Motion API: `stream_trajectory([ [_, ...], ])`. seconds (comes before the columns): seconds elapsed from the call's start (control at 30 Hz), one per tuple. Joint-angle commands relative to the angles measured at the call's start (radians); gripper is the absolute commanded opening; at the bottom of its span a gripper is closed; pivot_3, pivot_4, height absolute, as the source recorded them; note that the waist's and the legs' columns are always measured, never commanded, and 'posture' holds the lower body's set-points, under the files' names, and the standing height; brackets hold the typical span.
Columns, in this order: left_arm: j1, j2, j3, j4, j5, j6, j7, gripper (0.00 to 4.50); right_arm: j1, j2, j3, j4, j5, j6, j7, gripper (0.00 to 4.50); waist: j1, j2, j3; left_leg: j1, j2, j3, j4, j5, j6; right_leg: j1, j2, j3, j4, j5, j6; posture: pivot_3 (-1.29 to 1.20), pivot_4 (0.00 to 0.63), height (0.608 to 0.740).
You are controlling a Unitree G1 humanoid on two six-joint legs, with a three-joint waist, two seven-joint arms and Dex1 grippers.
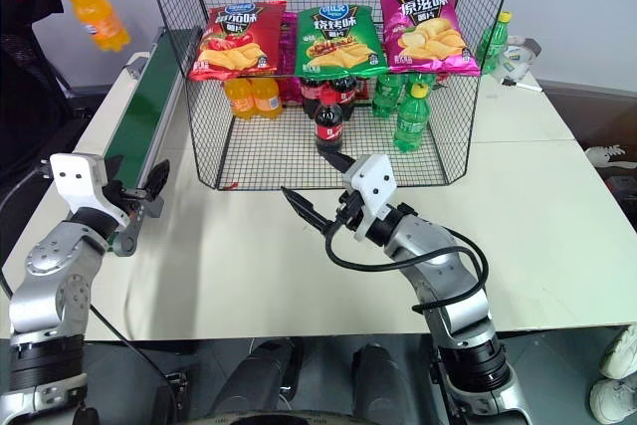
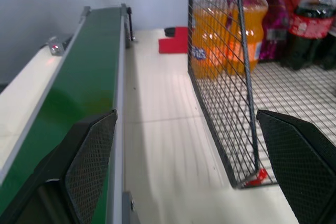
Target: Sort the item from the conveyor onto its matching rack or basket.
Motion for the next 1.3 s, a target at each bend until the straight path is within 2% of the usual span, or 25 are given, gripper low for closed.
stream_trajectory([
  [0.03, -0.023, 0.003, 0.013, -0.001, 0.001, 0.002, 0.017, 4.46, -0.009, 0.003, -0.013, -0.038, 0.012, -0.001, -0.006, 4.50, -0.001, 0.000, 0.000, 0.000, 0.000, 0.000, 0.000, 0.000, 0.000, 0.000, 0.000, 0.000, 0.000, 0.000, 0.000, 0.00, 0.150, 0.740],
  [0.6, -0.068, -0.036, 0.059, 0.042, 0.073, -0.037, 0.223, 4.46, -0.008, 0.035, 0.006, -0.028, 0.043, 0.013, 0.006, 4.50, -0.001, 0.000, 0.000, 0.000, 0.000, 0.000, 0.000, 0.000, 0.000, 0.000, 0.000, 0.000, 0.000, 0.000, 0.000, 0.00, 0.150, 0.740],
  [0.73, -0.071, -0.025, 0.060, 0.035, 0.111, 0.006, 0.284, 4.46, -0.023, 0.038, 0.007, -0.025, 0.052, 0.030, 0.010, 4.50, -0.001, 0.000, 0.000, 0.000, 0.000, 0.000, 0.000, 0.000, 0.000, 0.000, 0.000, 0.000, 0.000, 0.000, 0.001, 0.00, 0.150, 0.740],
  [0.9, -0.073, -0.008, 0.056, 0.047, 0.129, -0.009, 0.271, 4.46, -0.022, 0.041, 0.004, -0.023, 0.057, 0.032, 0.015, 4.50, -0.001, 0.000, 0.000, 0.000, 0.000, 0.000, 0.000, 0.000, 0.000, 0.000, 0.000, -0.001, 0.000, 0.000, 0.001, 0.00, 0.150, 0.740],
  [1.03, -0.076, -0.021, 0.089, 0.052, 0.057, -0.055, 0.203, 4.46, -0.019, 0.045, 0.004, -0.022, 0.058, 0.029, 0.014, 4.50, -0.002, 0.000, 0.000, 0.000, 0.000, 0.000, 0.000, 0.000, 0.000, 0.000, 0.000, -0.001, 0.001, 0.000, 0.001, 0.00, 0.150, 0.740],
  [1.3, -0.095, 0.002, 0.100, 0.121, 0.110, -0.086, 0.248, 4.46, -0.022, 0.048, 0.001, -0.037, 0.065, 0.041, 0.001, 4.50, -0.002, 0.000, 0.000, 0.000, 0.000, 0.000, 0.000, 0.000, 0.000, 0.000, 0.000, -0.001, 0.001, 0.000, 0.001, 0.00, 0.150, 0.740],
])
